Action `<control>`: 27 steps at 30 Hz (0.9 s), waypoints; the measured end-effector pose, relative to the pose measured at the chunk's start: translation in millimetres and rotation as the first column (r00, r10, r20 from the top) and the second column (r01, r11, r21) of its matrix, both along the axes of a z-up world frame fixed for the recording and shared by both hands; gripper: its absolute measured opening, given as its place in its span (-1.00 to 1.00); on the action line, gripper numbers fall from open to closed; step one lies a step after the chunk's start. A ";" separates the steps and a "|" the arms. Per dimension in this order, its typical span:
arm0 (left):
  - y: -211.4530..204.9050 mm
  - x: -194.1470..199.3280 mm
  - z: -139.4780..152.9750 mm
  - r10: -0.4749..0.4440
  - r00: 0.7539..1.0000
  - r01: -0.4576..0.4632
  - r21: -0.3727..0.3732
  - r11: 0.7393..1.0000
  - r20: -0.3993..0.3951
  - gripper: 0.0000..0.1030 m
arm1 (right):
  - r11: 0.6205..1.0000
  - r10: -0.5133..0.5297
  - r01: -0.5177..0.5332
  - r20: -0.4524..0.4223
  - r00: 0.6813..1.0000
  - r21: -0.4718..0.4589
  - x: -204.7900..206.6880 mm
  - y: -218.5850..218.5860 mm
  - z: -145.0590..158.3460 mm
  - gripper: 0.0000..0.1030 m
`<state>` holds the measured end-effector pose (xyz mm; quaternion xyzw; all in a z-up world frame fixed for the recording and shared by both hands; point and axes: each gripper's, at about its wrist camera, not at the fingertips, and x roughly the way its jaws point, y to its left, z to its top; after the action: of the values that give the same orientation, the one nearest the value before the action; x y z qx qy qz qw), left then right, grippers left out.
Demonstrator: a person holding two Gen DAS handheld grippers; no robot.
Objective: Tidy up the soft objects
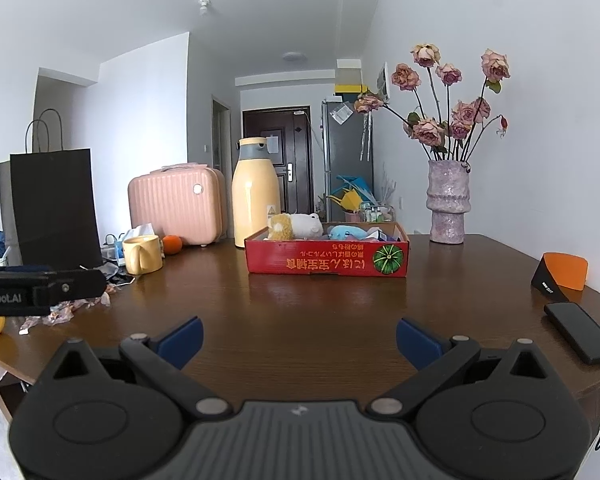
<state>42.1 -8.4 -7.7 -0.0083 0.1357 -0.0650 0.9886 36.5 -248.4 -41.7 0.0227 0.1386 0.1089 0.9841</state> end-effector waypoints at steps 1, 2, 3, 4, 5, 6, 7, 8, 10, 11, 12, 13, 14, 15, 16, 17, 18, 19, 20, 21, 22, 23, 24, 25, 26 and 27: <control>0.4 0.1 -0.4 -0.001 1.000 0.001 0.000 1.000 -0.002 1.00 | 1.000 0.002 -0.002 -0.005 1.000 0.003 0.8 -0.9 0.0 1.00; 0.4 0.1 -0.8 -0.001 1.000 0.001 0.001 1.000 -0.004 1.00 | 1.000 0.002 -0.002 -0.010 1.000 0.005 1.5 -1.1 -0.4 1.00; 0.4 -0.1 -1.1 0.000 1.000 0.000 0.002 1.000 -0.004 1.00 | 1.000 0.003 -0.003 -0.012 1.000 0.005 1.9 -1.0 -0.7 1.00; 0.5 0.8 -1.1 0.000 1.000 0.000 0.003 1.000 -0.004 1.00 | 1.000 0.004 -0.004 -0.013 1.000 0.004 2.4 -1.1 -0.2 1.00; 0.6 0.5 -1.1 -0.001 1.000 0.001 0.003 1.000 -0.004 1.00 | 1.000 0.005 -0.005 -0.013 1.000 0.003 2.3 -0.7 -0.1 1.00; 0.9 0.1 -1.1 -0.001 1.000 0.001 0.001 1.000 -0.003 1.00 | 1.000 0.005 -0.005 -0.010 1.000 0.002 2.1 -0.4 0.0 1.00; 0.4 0.4 -1.1 0.000 1.000 0.000 0.001 1.000 -0.002 1.00 | 1.000 0.005 -0.005 -0.008 1.000 0.001 1.8 -0.2 0.1 1.00; 0.4 0.5 -1.2 0.000 1.000 0.000 0.002 1.000 -0.002 1.00 | 1.000 0.004 -0.004 -0.008 1.000 0.002 1.8 -0.3 0.2 1.00; 0.4 0.4 -1.7 -0.002 1.000 0.002 0.003 1.000 -0.002 1.00 | 1.000 0.002 -0.002 -0.008 1.000 0.005 2.1 -0.7 0.0 1.00; 0.3 0.8 -1.1 -0.002 1.000 0.002 0.002 1.000 -0.002 1.00 | 1.000 0.001 -0.001 -0.007 1.000 0.006 2.0 -0.8 -0.2 1.00; 0.3 0.5 -1.1 -0.001 1.000 0.001 0.001 1.000 0.000 1.00 | 1.000 0.001 -0.001 -0.006 1.000 0.006 1.7 -0.8 -0.3 1.00; 0.2 0.7 -0.5 -0.002 1.000 0.001 0.001 1.000 0.002 1.00 | 1.000 -0.001 0.001 -0.005 1.000 0.005 1.7 -0.8 -0.4 1.00; 0.2 0.8 -0.1 -0.002 1.000 0.002 0.000 1.000 0.004 1.00 | 1.000 -0.002 0.002 -0.003 1.000 0.004 1.4 -0.6 -0.2 1.00; 0.4 1.0 0.4 -0.002 1.000 0.002 -0.001 1.000 0.005 1.00 | 1.000 -0.002 0.002 0.000 1.000 0.002 1.1 -0.2 -0.3 1.00; 0.4 1.2 0.5 -0.002 1.000 0.002 -0.001 1.000 0.005 1.00 | 1.000 -0.001 0.001 0.002 1.000 0.000 0.2 0.6 -0.2 1.00; 0.5 1.1 0.7 -0.002 1.000 0.002 0.000 1.000 0.005 1.00 | 1.000 0.001 -0.001 0.004 1.000 -0.002 -0.1 1.1 -0.1 1.00; 0.5 1.3 0.8 -0.001 1.000 0.001 0.000 1.000 0.006 1.00 | 1.000 0.003 -0.003 0.006 1.000 -0.003 -0.3 1.4 0.1 1.00; 0.7 1.1 1.5 -0.002 1.000 0.002 0.000 1.000 0.007 1.00 | 1.000 0.005 -0.005 0.007 1.000 -0.004 -0.3 1.5 0.4 1.00; 0.9 1.3 2.0 -0.001 1.000 0.001 0.000 1.000 0.008 1.00 | 1.000 0.005 -0.005 0.008 1.000 -0.004 -0.5 1.7 0.5 1.00; 1.5 1.2 2.3 -0.001 1.000 0.001 0.000 1.000 0.009 1.00 | 1.000 0.006 -0.006 0.009 1.000 -0.004 -0.6 1.8 0.6 1.00; 2.0 1.3 2.9 -0.001 1.000 0.001 0.000 1.000 0.009 1.00 | 1.000 0.007 -0.007 0.008 1.000 -0.004 -0.6 2.1 0.6 1.00; 2.3 1.6 2.9 0.000 1.000 0.000 0.000 1.000 0.009 1.00 | 1.000 0.006 -0.006 0.008 1.000 -0.004 -0.5 2.3 0.7 1.00; 3.1 1.3 3.0 -0.001 1.000 0.001 0.000 1.000 0.008 1.00 | 1.000 0.006 -0.006 0.008 1.000 -0.004 -0.3 2.1 0.8 1.00; 3.1 1.2 3.0 0.000 1.000 0.000 0.000 1.000 0.009 1.00 | 1.000 0.006 -0.006 0.007 1.000 -0.004 -0.2 2.0 0.9 1.00; 3.4 1.2 3.1 0.001 1.000 -0.001 0.001 1.000 0.010 1.00 | 1.000 0.005 -0.005 0.008 1.000 -0.004 -0.1 1.9 0.9 1.00; 3.8 1.2 3.2 0.000 1.000 0.000 0.001 1.000 0.010 1.00 | 1.000 0.004 -0.004 0.008 1.000 -0.003 -0.2 1.8 0.9 1.00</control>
<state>43.3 -4.6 -4.5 -0.0076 0.1308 -0.0648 0.9893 36.3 -246.7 -40.8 0.0205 0.1348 0.1108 0.9844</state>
